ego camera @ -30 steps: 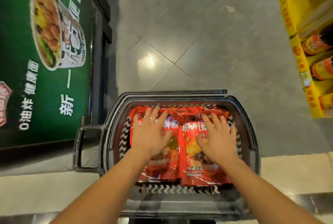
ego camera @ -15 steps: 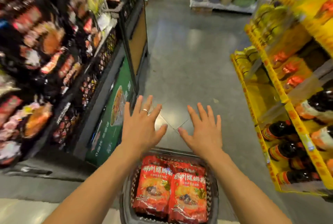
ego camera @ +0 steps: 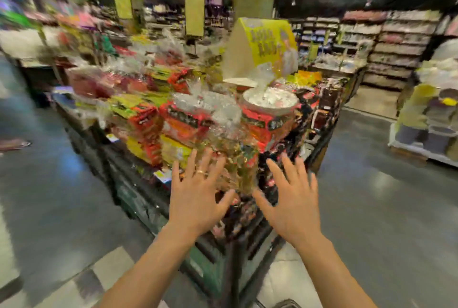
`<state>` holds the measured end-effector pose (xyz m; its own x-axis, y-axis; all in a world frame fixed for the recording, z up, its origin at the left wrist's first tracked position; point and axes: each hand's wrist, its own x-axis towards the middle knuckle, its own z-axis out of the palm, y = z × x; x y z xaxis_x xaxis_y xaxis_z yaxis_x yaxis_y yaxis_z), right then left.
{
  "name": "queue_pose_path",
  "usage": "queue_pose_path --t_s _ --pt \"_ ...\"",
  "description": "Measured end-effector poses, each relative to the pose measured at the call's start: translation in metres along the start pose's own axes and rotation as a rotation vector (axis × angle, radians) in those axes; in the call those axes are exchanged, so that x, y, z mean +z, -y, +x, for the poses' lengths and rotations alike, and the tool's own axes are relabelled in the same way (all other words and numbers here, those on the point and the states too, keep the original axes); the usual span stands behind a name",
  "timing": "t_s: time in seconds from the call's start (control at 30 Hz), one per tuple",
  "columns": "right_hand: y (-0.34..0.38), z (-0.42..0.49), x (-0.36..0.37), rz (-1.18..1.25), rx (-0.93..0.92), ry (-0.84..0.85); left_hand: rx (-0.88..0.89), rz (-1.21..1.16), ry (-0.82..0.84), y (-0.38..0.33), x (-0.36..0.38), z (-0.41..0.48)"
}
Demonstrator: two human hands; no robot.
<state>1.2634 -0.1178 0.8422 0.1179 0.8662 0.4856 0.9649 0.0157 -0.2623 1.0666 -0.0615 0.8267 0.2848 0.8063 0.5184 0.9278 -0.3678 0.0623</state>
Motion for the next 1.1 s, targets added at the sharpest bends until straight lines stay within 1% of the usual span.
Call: queue_pose_path --t_s 0.1,0.17,0.27,0.4,0.5,0.57,0.63,0.8,0.93,1.0,1.1 --pt "0.093 0.008 0.017 0.186 -0.104 0.0 -0.114 0.05 -0.055 0.089 -0.046 -0.024" --pt "0.149 0.012 0.029 0.24 -0.175 0.02 -0.176 0.109 -0.063 0.14 -0.073 -0.042" --pt "0.231 0.022 0.048 0.269 -0.292 0.079 -0.257 0.197 -0.074 0.207 -0.108 -0.07" --pt "0.329 0.039 0.07 0.238 -0.457 0.089 -0.409 0.272 -0.101 0.286 -0.147 -0.105" --pt "0.39 0.05 0.085 0.256 -0.551 0.126 -0.531 0.324 -0.091 0.335 -0.17 -0.127" --pt "0.427 0.055 0.096 0.252 -0.603 0.151 -0.573 0.372 -0.088 0.364 -0.182 -0.136" --pt "0.461 0.059 0.107 0.267 -0.636 0.194 -0.609 0.413 -0.088 0.392 -0.191 -0.144" --pt "0.542 0.077 0.147 0.332 -0.706 0.215 -0.702 0.462 -0.093 0.47 -0.2 -0.148" --pt "0.609 0.111 0.189 0.347 -0.747 0.237 -0.747 0.501 -0.093 0.545 -0.197 -0.14" --pt "0.644 0.133 0.211 0.388 -0.745 0.209 -0.772 0.531 -0.086 0.585 -0.197 -0.129" --pt "0.697 0.166 0.242 0.445 -0.728 0.213 -0.798 0.573 -0.068 0.647 -0.198 -0.109"
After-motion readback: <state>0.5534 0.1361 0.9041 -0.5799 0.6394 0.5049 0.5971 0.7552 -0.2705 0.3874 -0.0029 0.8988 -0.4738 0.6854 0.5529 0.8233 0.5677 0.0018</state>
